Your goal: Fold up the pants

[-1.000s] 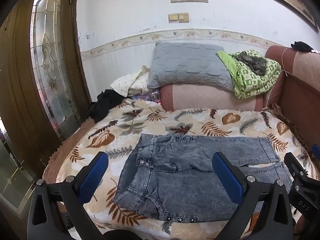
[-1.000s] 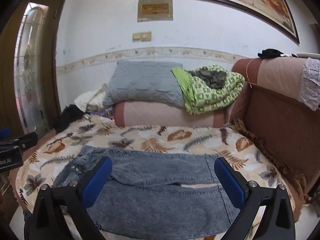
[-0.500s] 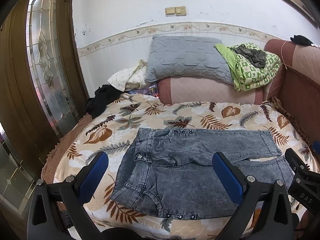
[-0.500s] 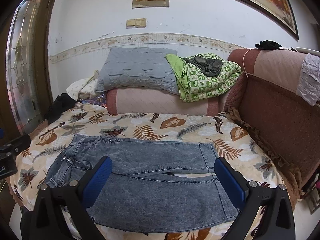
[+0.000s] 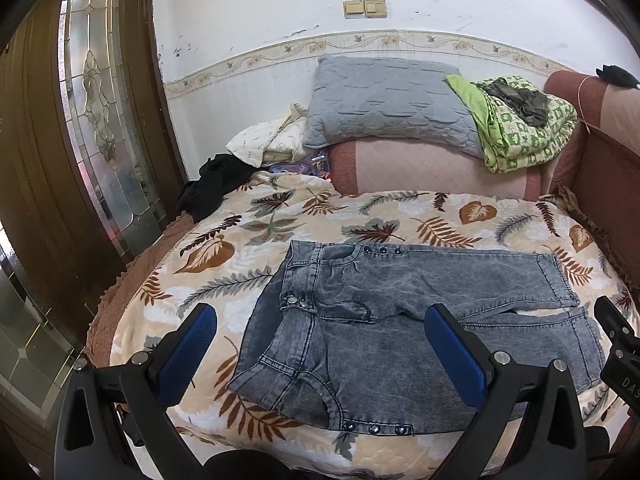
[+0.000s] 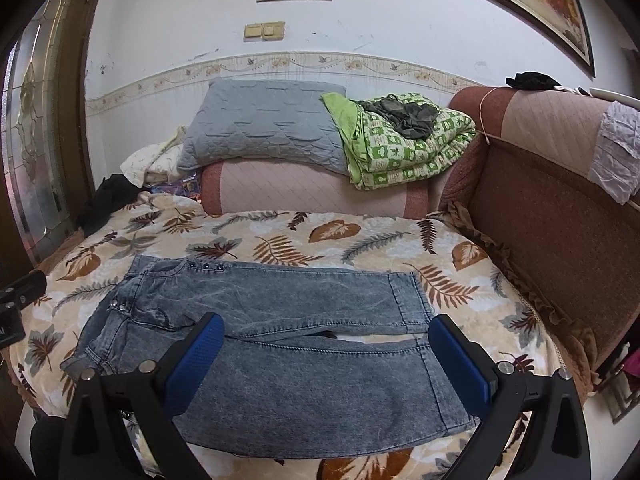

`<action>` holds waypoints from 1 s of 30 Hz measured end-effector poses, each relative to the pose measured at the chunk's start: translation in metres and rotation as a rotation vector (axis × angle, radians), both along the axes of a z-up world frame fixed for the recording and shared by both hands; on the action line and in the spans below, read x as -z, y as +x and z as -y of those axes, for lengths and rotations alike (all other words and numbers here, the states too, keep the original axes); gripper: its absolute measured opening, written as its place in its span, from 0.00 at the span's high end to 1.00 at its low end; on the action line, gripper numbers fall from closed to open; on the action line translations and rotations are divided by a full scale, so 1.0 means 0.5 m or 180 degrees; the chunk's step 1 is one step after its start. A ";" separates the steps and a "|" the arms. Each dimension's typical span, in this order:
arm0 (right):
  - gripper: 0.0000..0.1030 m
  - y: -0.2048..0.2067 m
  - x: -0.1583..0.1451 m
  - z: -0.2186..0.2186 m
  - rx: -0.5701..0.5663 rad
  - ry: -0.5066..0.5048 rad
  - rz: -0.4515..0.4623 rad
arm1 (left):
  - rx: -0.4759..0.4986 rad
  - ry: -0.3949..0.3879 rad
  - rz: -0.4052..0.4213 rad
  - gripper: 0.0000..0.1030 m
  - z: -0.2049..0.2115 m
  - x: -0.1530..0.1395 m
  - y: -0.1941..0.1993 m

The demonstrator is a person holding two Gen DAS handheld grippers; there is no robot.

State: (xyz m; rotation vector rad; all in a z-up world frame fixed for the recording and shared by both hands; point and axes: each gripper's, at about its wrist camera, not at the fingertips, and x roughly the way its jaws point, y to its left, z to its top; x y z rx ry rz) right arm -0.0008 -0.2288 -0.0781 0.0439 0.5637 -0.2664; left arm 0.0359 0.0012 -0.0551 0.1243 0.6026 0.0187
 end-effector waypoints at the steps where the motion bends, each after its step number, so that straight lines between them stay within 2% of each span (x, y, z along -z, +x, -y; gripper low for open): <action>1: 0.00 0.002 0.000 0.002 -0.0002 -0.0005 -0.0010 | 0.0004 0.0002 -0.0003 0.00 0.000 0.001 0.000; 30: 0.00 0.020 0.035 0.029 0.0045 0.0053 -0.0234 | 0.0160 0.0192 -0.0075 0.00 0.048 0.027 0.003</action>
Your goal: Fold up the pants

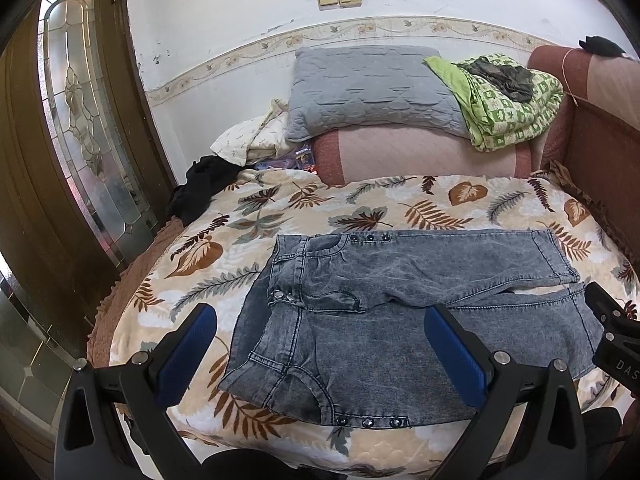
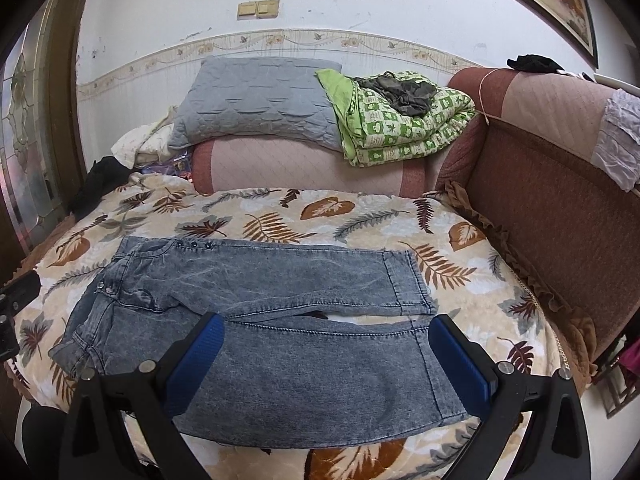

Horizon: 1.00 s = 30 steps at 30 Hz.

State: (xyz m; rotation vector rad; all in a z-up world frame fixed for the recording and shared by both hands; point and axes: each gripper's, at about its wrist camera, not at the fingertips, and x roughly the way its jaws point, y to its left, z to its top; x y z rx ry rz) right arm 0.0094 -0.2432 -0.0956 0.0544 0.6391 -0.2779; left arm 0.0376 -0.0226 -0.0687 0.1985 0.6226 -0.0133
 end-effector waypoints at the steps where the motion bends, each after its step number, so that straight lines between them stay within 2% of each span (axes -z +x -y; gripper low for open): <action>1: 0.00 0.000 0.001 0.001 0.0004 0.0003 -0.0003 | 0.0003 0.0006 -0.0004 0.00 0.001 0.001 0.001; 30: 0.00 0.007 0.013 0.005 0.0031 -0.0022 -0.0089 | 0.0101 0.0044 -0.0090 0.00 0.020 0.019 -0.002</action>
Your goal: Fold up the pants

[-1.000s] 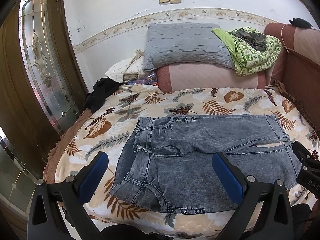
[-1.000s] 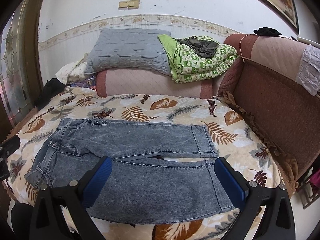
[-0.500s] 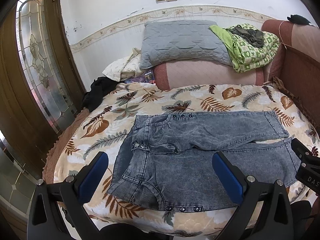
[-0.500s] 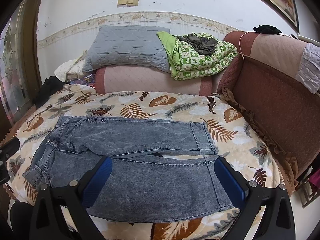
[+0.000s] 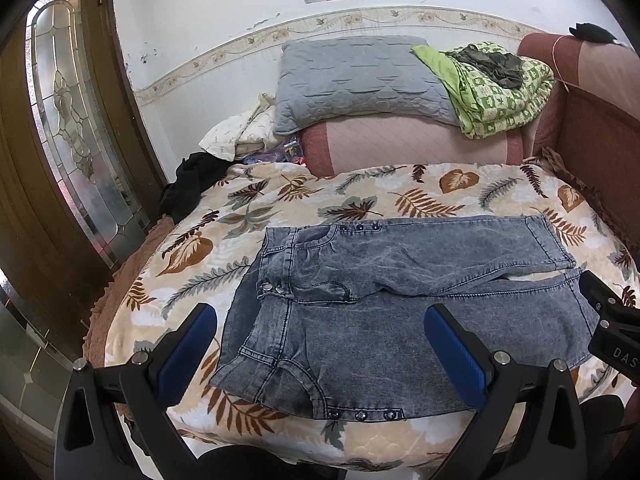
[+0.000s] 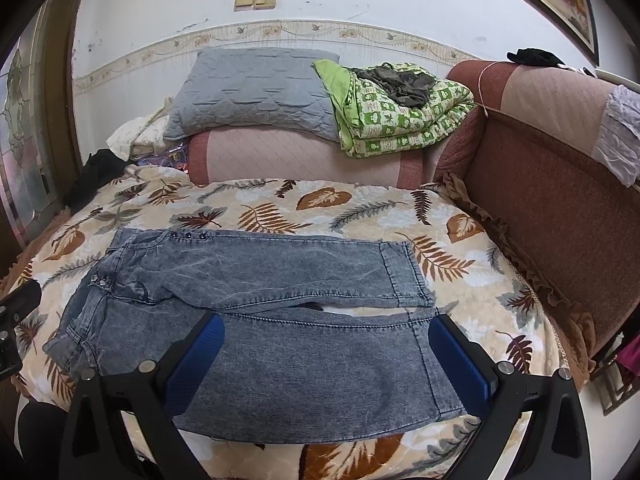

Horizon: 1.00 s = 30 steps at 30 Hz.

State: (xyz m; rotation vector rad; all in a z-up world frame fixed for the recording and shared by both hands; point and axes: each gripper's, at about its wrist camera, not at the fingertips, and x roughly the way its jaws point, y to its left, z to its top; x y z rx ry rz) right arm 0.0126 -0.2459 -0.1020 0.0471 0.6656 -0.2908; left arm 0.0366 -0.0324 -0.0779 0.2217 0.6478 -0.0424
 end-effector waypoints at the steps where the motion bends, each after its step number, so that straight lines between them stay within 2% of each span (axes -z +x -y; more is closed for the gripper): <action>1: 0.00 0.001 0.000 0.001 0.0001 -0.0002 -0.0002 | 0.0002 0.0003 0.0003 0.00 0.001 0.000 0.000; 30: 0.00 0.012 0.013 0.005 0.0021 -0.0043 -0.0083 | 0.0024 0.0033 -0.0069 0.00 0.007 0.013 0.014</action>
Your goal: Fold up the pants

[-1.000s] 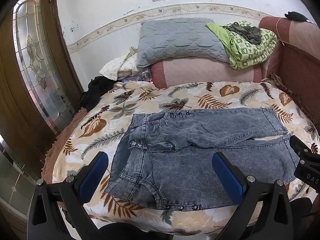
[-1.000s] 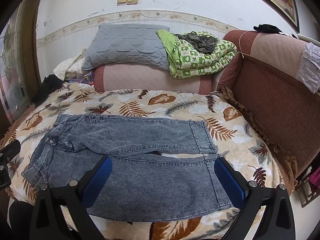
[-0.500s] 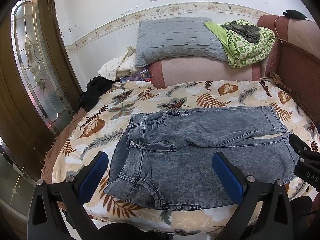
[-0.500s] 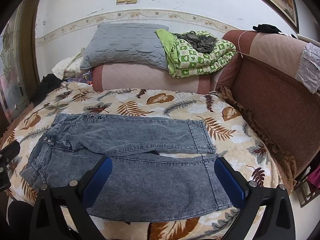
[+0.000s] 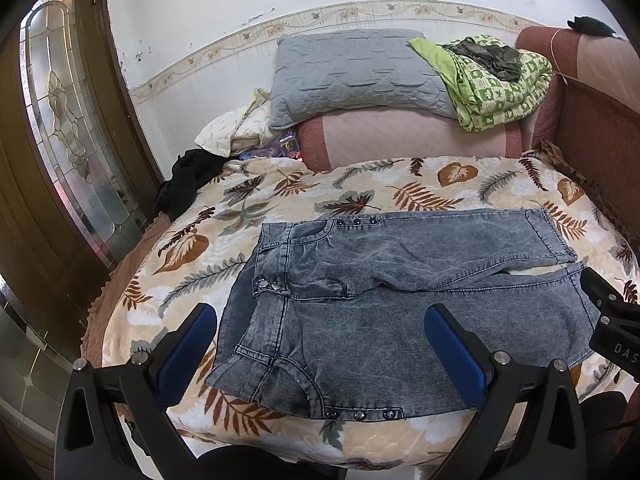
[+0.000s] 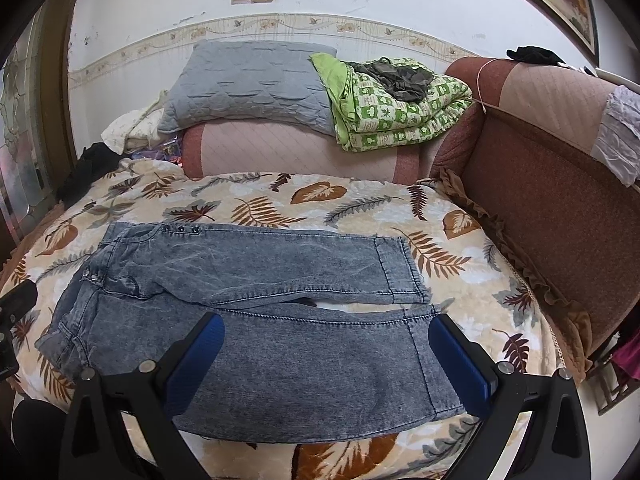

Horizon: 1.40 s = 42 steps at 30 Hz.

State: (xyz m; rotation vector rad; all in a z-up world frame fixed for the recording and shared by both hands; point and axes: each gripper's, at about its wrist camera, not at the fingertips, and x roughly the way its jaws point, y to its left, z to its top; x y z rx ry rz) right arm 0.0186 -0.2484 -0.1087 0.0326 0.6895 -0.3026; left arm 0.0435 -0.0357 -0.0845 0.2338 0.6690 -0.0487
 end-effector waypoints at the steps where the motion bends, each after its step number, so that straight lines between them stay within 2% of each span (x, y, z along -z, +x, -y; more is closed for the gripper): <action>1: 0.00 0.002 0.000 0.000 0.0000 -0.0003 -0.0005 | -0.0004 -0.0002 -0.0006 0.00 -0.001 0.000 0.002; 8: 0.00 0.003 -0.004 0.000 0.0011 -0.0002 0.0016 | -0.0002 0.0002 0.0048 0.00 -0.002 -0.003 0.000; 13: 0.00 0.007 0.004 -0.003 -0.0003 -0.0005 -0.0027 | -0.0013 0.0007 -0.0027 0.00 -0.003 0.008 0.006; 42: 0.00 0.018 0.017 -0.010 -0.0015 -0.0008 -0.0078 | -0.0036 0.0016 -0.0101 0.00 -0.007 0.029 0.014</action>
